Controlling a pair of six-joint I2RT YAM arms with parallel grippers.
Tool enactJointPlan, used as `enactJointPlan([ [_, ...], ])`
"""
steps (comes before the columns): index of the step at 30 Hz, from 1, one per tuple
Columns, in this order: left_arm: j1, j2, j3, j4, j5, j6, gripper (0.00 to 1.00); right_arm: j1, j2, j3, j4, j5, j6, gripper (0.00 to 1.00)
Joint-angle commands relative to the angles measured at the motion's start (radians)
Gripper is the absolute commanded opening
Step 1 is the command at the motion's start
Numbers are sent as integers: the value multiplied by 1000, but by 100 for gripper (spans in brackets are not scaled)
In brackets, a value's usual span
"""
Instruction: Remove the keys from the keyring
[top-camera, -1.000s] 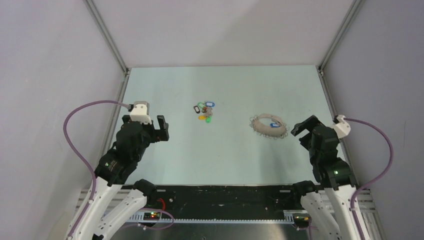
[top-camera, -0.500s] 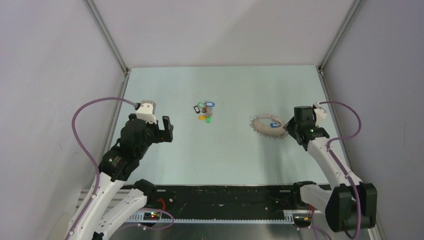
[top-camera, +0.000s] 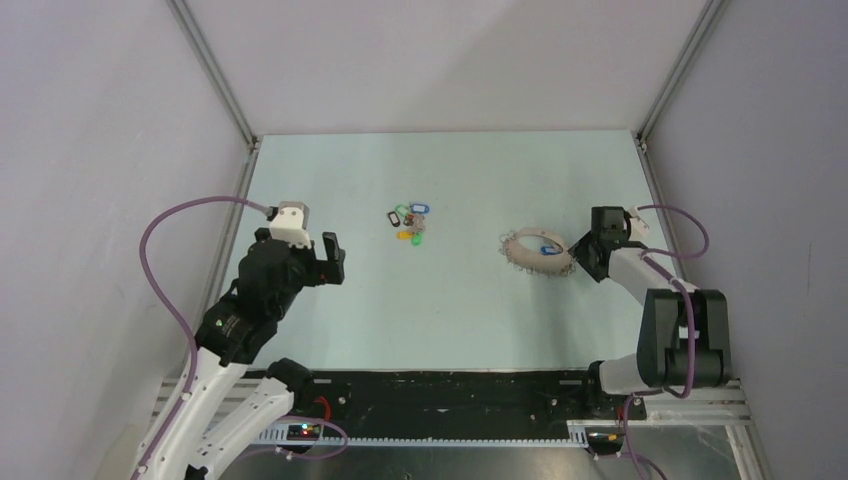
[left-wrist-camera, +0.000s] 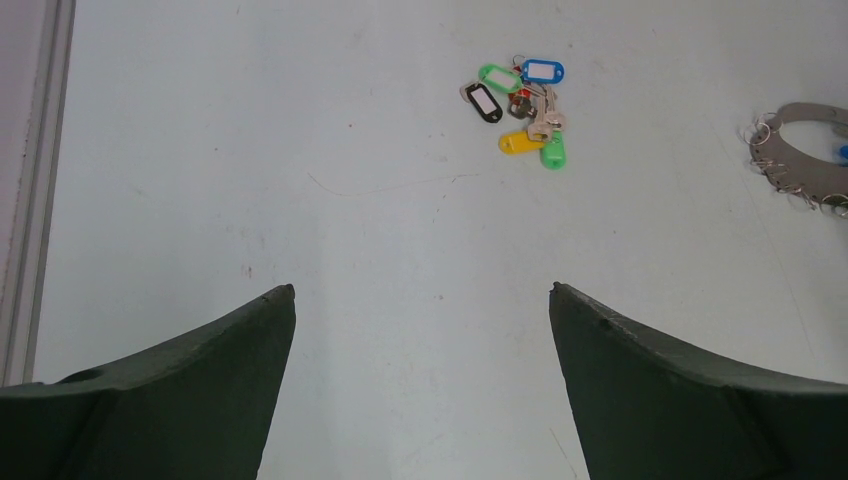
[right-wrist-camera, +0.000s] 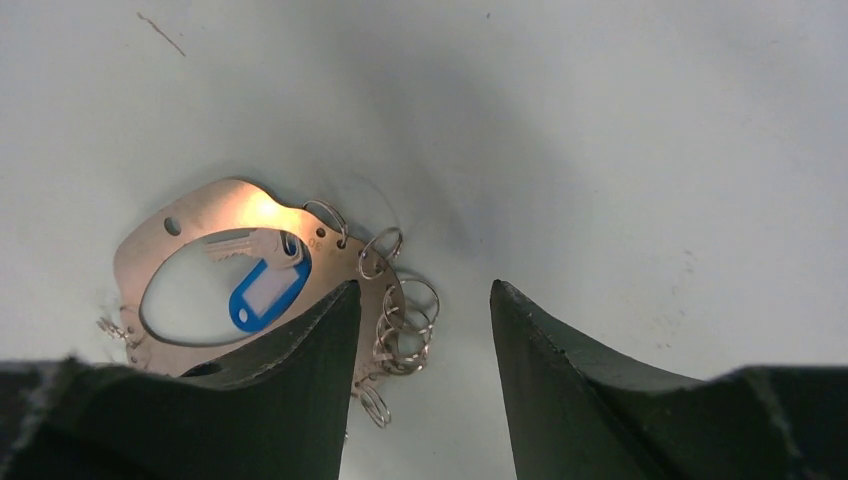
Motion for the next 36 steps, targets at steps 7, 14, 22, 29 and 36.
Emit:
enactJointPlan([
  [7,5,1,-6,32,-12,21,100,-1,185,93,121,-89,59,19],
  [14,5,6,-6,34,5,26,100,84,28,83,81,-46,-27,0],
  [22,5,15,5,84,212,45,100,250,-305,80,-21,-90,-55,0],
  [29,-28,34,4,183,395,-10,100,337,-495,80,44,-333,-114,0],
  [36,-120,131,94,225,546,-2,100,385,-598,79,103,-596,-198,0],
])
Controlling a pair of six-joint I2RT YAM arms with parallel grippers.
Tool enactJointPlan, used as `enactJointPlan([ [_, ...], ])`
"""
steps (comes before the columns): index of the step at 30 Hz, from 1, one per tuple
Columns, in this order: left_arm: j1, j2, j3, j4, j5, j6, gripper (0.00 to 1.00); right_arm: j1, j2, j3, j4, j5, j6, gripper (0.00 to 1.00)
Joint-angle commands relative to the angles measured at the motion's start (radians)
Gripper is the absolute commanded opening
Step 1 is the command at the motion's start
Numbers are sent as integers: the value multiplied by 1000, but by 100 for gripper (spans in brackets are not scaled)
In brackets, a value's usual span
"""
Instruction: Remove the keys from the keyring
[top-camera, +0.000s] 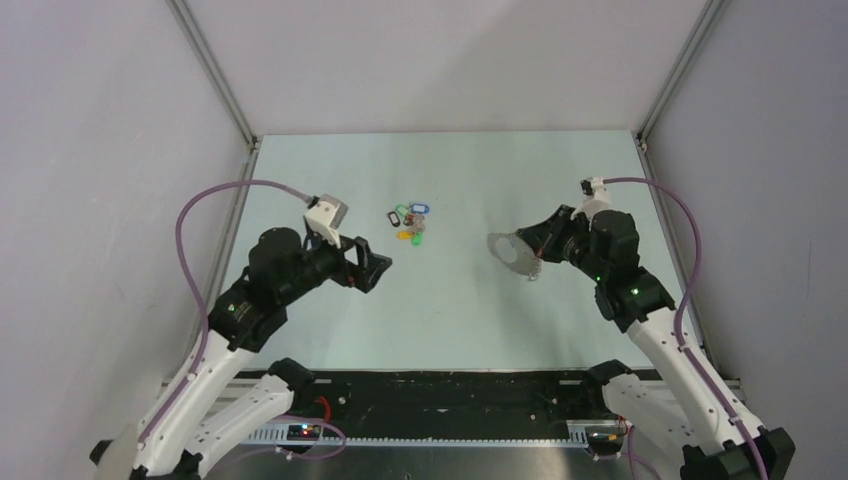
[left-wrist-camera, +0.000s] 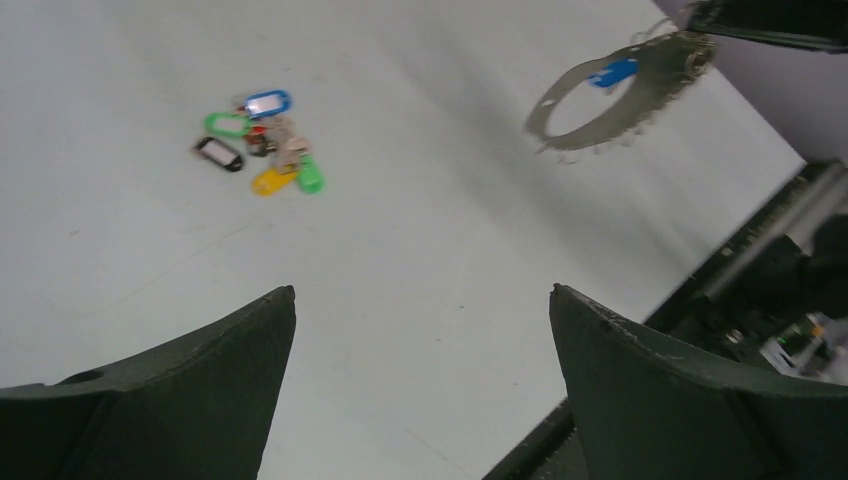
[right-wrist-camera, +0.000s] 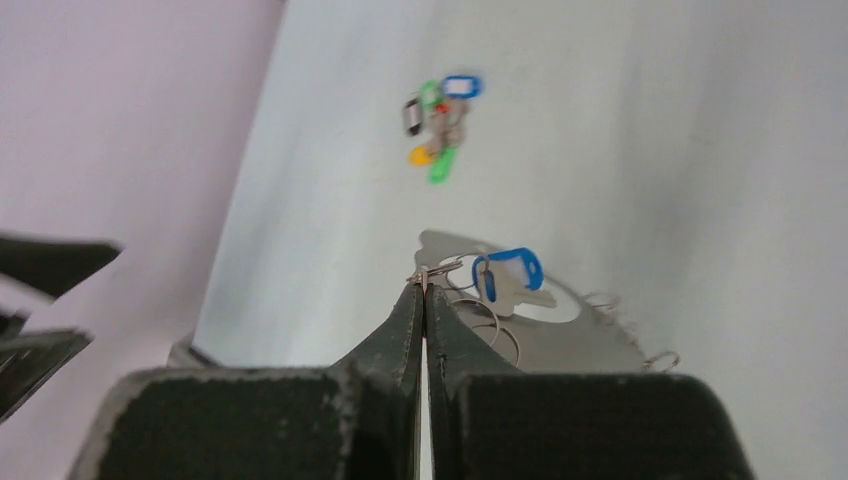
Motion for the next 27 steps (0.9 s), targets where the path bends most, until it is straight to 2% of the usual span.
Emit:
enactJointPlan([
  [1,-79,70,82,83,138,2,99,20,-60,16,88,-202,-47,0],
  [6,-214,128,94,163,101,12,100,43,-107,20,110,-275,-7,0],
  [10,-248,145,67,293,147,0,100,62,-137,37,117,-305,23,0],
  [13,-269,142,49,383,198,49,100,76,-153,52,114,-320,41,0],
  [17,-280,161,51,435,227,83,99,85,-158,84,95,-327,48,0],
  [24,-347,261,77,452,199,151,94,99,-167,126,81,-334,60,0],
  [27,-348,302,102,453,248,173,83,109,-170,128,89,-333,78,0],
])
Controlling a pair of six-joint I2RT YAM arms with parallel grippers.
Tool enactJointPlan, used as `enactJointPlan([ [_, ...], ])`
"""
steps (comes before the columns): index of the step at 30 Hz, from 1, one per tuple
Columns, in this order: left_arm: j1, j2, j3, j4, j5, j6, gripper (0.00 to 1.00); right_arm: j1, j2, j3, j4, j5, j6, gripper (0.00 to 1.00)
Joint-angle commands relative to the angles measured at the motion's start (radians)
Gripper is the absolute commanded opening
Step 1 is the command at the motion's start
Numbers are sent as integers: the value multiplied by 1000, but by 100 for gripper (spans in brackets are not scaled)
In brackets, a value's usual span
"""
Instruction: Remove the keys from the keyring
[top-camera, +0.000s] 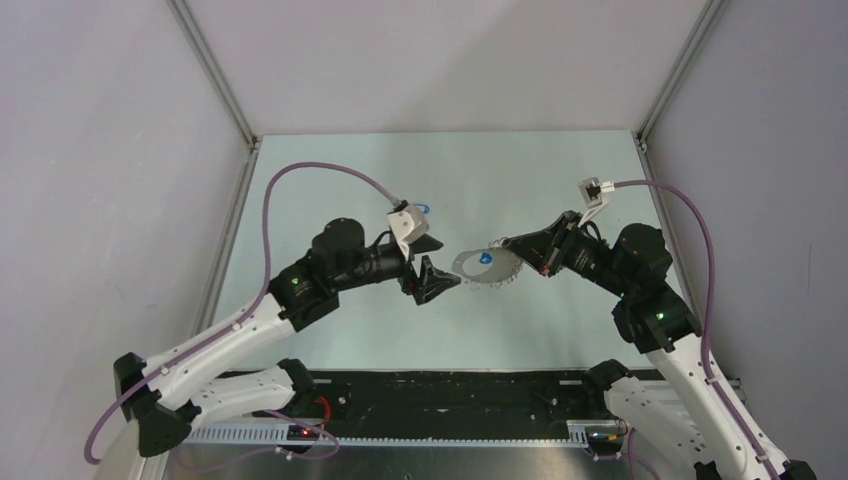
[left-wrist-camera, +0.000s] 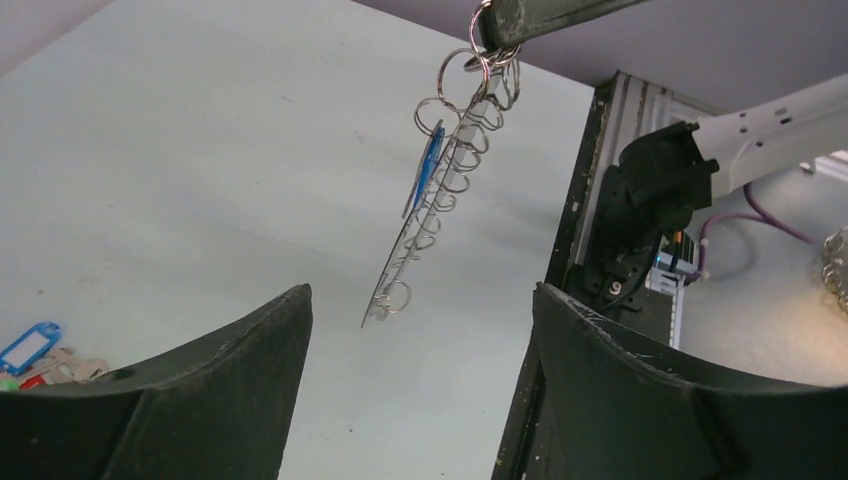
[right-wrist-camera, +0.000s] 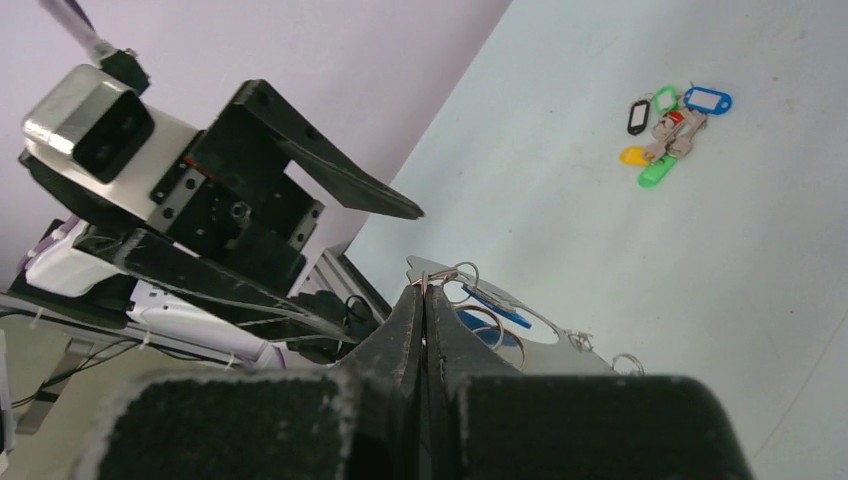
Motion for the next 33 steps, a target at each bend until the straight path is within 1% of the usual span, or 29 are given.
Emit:
enactJointPlan([
  [1,-10,38,66,52,66,68,81,18,-18,51,50,-18,34,0],
  [2,-9,57,70,52,90,70,76,20,-19,51,50,-17,35,0],
  [4,-10,82,85,52,120,70,70,25,-22,52,49,-13,37,0],
  [7,-17,115,106,52,176,69,66,35,-24,52,44,-4,34,0],
  [9,-28,141,119,48,179,73,62,40,-24,51,40,-2,33,0],
  [10,-32,157,122,38,179,75,57,41,-25,51,37,-1,32,0],
  [11,-34,174,135,27,169,83,45,43,-25,52,36,2,32,0],
  [12,-34,181,140,-2,156,86,36,45,-27,51,33,5,31,0],
  [13,-35,188,148,-16,120,90,15,46,-27,51,28,9,29,0],
  [15,-34,192,162,-57,86,91,2,47,-34,51,5,20,19,0],
  [21,-34,188,260,-287,42,200,0,49,-61,32,-120,87,-25,0],
  [22,-34,187,267,-327,33,225,0,50,-68,25,-117,92,-20,10],
  [23,-34,187,282,-345,25,239,0,50,-73,10,-113,93,-22,45],
  [24,-34,187,302,-386,0,275,0,51,-73,3,-114,91,-49,61],
  [25,-36,189,313,-435,-18,295,0,51,-74,1,-127,90,-70,88],
  [27,-43,192,349,-502,-90,360,0,51,-80,-3,-160,116,-183,98],
  [29,-70,198,376,-572,-169,489,0,50,-95,-16,-172,141,-248,99],
  [30,-87,200,379,-587,-212,520,0,50,-102,-35,-169,149,-261,99],
  [31,-133,202,375,-605,-297,581,0,50,-119,-46,-149,165,-275,99],
  [32,-183,205,369,-612,-347,611,0,50,-136,-67,-120,169,-280,99],
  [33,-206,210,368,-623,-442,666,0,50,-145,-77,-105,170,-289,99],
])
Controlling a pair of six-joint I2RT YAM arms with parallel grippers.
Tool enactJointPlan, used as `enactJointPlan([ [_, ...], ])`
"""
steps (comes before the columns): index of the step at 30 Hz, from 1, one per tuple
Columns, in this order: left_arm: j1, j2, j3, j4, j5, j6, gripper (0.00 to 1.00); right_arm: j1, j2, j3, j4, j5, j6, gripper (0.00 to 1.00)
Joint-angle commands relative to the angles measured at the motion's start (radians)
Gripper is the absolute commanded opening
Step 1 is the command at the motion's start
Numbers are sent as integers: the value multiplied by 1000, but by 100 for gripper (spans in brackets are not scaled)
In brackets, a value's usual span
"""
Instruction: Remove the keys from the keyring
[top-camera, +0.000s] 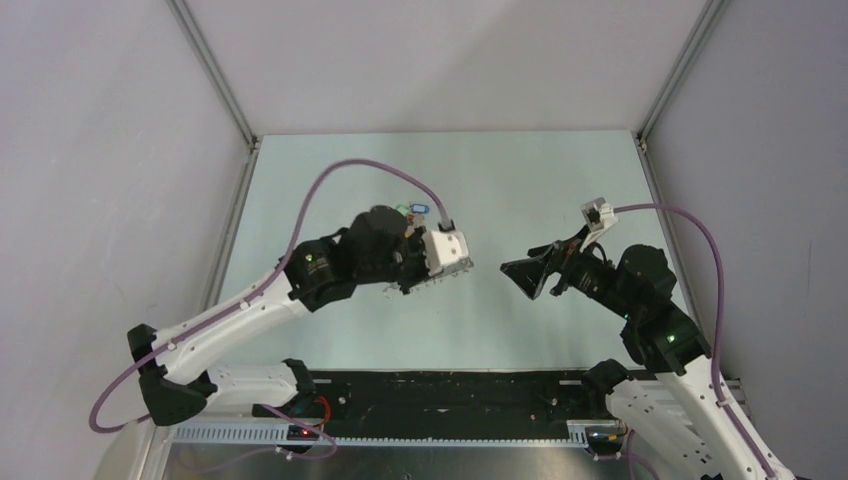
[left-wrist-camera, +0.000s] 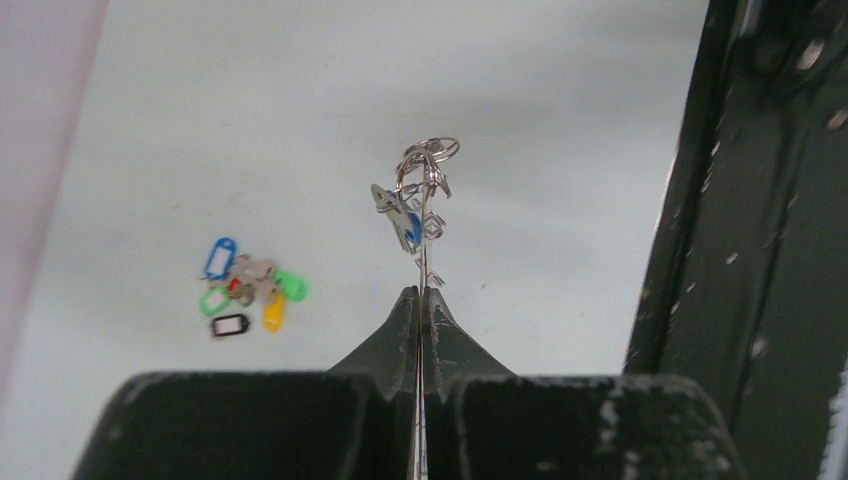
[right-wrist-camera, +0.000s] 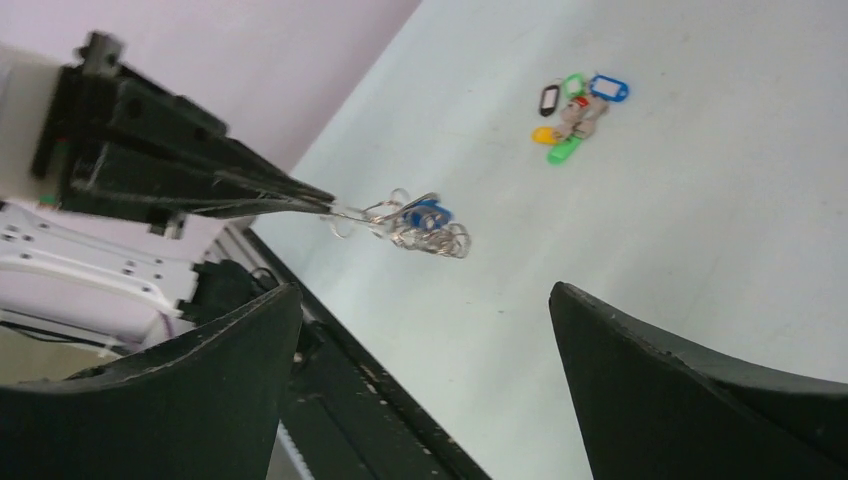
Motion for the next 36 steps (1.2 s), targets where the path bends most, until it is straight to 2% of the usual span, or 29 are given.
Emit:
enactJointPlan([
  [1,-153,21,29,-98,-318,265,0,0,-52,-62,72,45,-114,98],
  [6,-259,70,4,-78,-701,451,0,0,-40,-118,150,48,-144,94],
  [9,-299,74,-21,-12,-846,534,0,2,3,-136,184,50,-150,94],
  [13,-325,107,-32,-7,-1007,705,0,3,51,-159,234,53,-161,94],
  [16,-347,119,-11,-43,-1021,761,0,4,58,-178,249,89,-169,91],
  [18,-380,121,45,-122,-984,704,0,4,44,-187,251,128,-165,91],
  [21,-434,73,120,-155,-842,587,0,2,21,-198,242,156,-177,92],
  [23,-433,10,105,-156,-751,613,0,2,1,-208,241,170,-187,93],
  [24,-445,-22,47,-155,-742,638,0,1,-9,-213,242,171,-190,93],
  [26,-469,-14,-17,-155,-813,683,0,1,-19,-214,245,167,-199,93],
  [29,-501,17,-34,-161,-987,662,0,1,-29,-215,246,159,-212,93],
  [30,-542,9,-29,-162,-1026,665,0,0,-33,-215,245,161,-216,93],
  [33,-582,-80,-11,-155,-952,669,0,0,-37,-217,250,162,-231,92],
  [36,-552,-163,-106,2,-964,759,0,1,-36,-217,262,163,-227,91],
])
